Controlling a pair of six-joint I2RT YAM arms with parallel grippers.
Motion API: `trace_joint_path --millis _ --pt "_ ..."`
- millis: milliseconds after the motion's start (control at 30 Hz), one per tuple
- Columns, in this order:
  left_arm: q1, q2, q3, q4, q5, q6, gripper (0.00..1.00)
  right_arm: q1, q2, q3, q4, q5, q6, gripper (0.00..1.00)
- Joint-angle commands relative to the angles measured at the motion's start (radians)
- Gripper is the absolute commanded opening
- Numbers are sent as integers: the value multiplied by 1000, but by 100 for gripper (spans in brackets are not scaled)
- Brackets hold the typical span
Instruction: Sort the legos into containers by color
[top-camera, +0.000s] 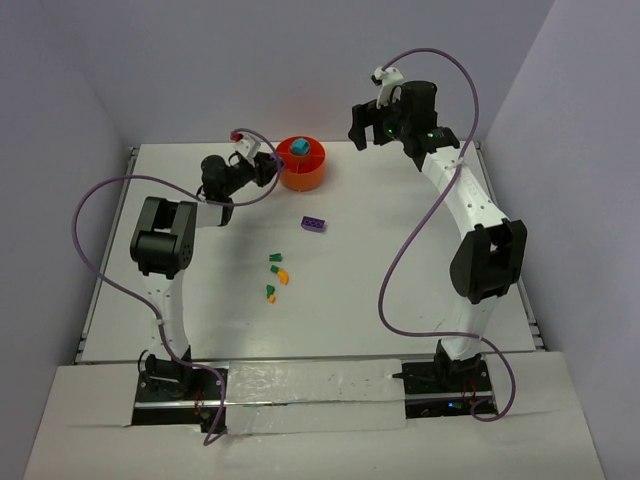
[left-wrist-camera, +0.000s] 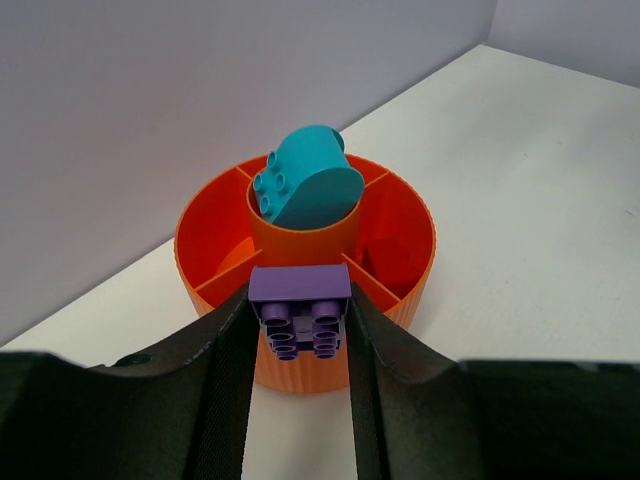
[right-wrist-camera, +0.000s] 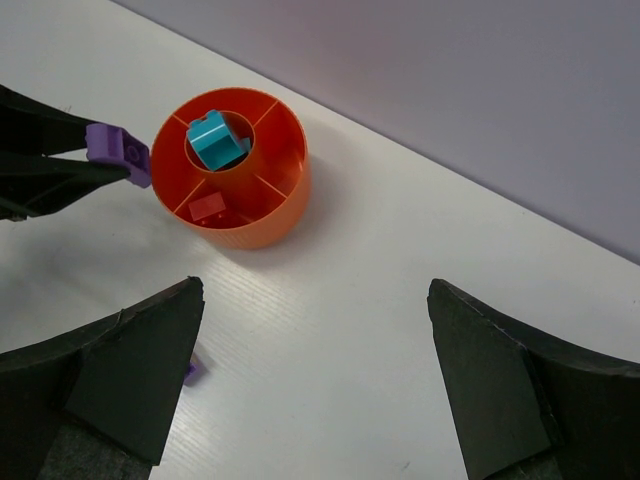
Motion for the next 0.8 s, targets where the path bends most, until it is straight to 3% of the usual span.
trace_joint_path --millis 0,633,767 --pt "-10 -3 51 83 2 -1 9 2 -32 -4 6 -11 -17 100" --pt "-29 47 145 -3 12 7 12 -2 -12 -31 10 -34 -13 100" --pt "-31 71 172 -33 12 13 19 -2 -4 -29 12 -41 -11 100"
